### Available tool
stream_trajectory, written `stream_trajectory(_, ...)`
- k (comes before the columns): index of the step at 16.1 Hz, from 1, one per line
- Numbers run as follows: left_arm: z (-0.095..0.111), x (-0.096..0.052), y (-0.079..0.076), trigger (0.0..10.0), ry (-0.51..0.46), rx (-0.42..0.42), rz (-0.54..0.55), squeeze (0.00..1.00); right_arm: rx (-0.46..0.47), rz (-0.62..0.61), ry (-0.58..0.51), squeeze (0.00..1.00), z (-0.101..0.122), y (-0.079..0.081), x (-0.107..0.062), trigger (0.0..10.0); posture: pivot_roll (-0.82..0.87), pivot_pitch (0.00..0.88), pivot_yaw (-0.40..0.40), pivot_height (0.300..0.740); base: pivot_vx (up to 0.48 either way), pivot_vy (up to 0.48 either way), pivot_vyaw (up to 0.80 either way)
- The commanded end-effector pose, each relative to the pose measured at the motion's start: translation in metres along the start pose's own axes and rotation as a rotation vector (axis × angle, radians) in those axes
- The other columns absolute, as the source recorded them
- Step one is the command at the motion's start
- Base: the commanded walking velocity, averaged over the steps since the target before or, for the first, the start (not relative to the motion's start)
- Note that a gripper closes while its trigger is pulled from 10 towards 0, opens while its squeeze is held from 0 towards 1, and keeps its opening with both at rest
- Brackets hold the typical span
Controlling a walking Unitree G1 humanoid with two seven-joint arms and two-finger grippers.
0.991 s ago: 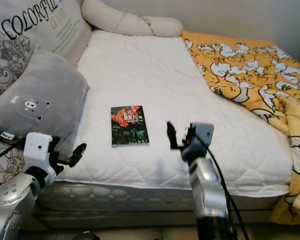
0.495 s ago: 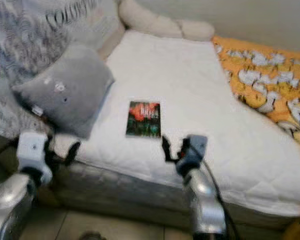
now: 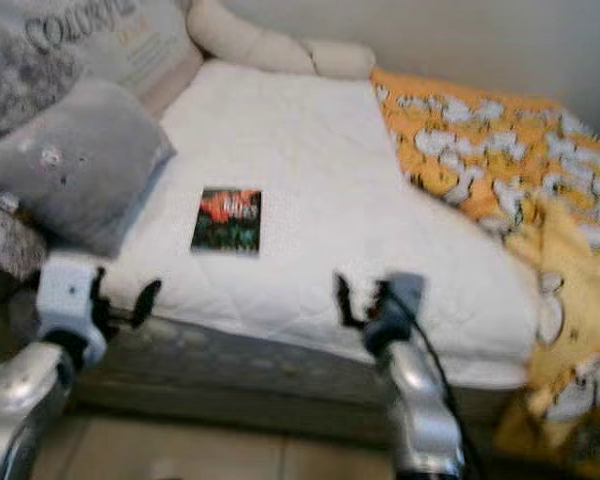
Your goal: Clean up the room
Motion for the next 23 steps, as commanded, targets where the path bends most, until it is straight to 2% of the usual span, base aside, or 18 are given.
stream_trajectory(1,-0.001,0.002,-0.004,10.0,-0.002,-0.008,-0.005,0.10,-0.024,-0.027,0.011,0.00,-0.001,-0.010,0.000,10.0,0.17,0.000,-0.073,0.740,0.000,-0.379,0.70)
stream_trajectory(3,-0.002,0.007,-0.001,10.0,-0.004,-0.015,0.012,0.10,-0.025,-0.062,0.028,0.00,-0.001,-0.013,0.001,10.0,0.13,0.000,-0.071,0.740,0.000,-0.377,0.00)
stream_trajectory(6,-0.004,0.013,-0.006,10.0,-0.005,-0.023,-0.002,0.10,-0.056,-0.043,0.034,0.00,0.001,-0.012,0.000,10.0,0.11,0.000,-0.073,0.740,0.000,-0.375,0.00)
stream_trajectory(10,0.002,0.020,-0.011,10.0,-0.026,-0.012,-0.014,0.10,-0.071,-0.068,0.046,0.00,0.001,-0.018,0.004,10.0,0.12,0.000,-0.069,0.740,0.000,-0.377,0.00)
stream_trajectory(13,0.003,0.026,-0.005,10.0,-0.025,-0.013,0.005,0.10,-0.059,-0.078,0.046,0.00,0.000,-0.012,-0.002,10.0,0.08,0.000,-0.027,0.740,0.000,-0.376,0.00)
stream_trajectory(14,0.002,0.028,-0.005,10.0,-0.020,-0.017,0.001,0.10,-0.017,-0.080,0.041,0.00,-0.002,-0.013,-0.005,10.0,0.07,0.000,-0.024,0.740,0.000,-0.379,0.00)
stream_trajectory(15,0.003,0.030,-0.009,10.0,-0.020,-0.011,-0.019,0.10,-0.070,-0.110,0.073,0.00,-0.004,-0.019,0.000,10.0,0.09,0.000,-0.029,0.740,0.000,-0.375,0.00)
stream_trajectory(20,0.007,0.037,-0.011,10.0,-0.032,-0.005,-0.025,0.10,-0.071,-0.067,0.047,0.00,0.006,-0.012,0.008,10.0,0.08,0.000,-0.030,0.740,0.000,-0.377,0.00)
stream_trajectory(21,0.007,0.039,-0.013,10.0,-0.030,-0.033,-0.030,0.07,-0.069,-0.053,0.038,0.00,0.009,-0.010,0.010,10.0,0.08,0.000,-0.031,0.740,0.000,0.000,0.00)
stream_trajectory(23,0.010,0.040,-0.017,10.0,-0.040,-0.034,-0.040,0.08,-0.066,-0.049,0.039,0.00,0.008,-0.010,0.010,10.0,0.09,0.000,-0.034,0.740,0.000,0.000,0.00)
Point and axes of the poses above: a point about 5 cm out from each wrist's last joint towards the gripper, its own x axis pointing out of the wrist towards the gripper, its own z axis along the axis of the wrist's last joint, y = z × x, the point moved 4 cm from there along x, pointing out of the wrist towards the gripper, and after that the axes turned 15 degrees about -x, right-handed, at the moved point
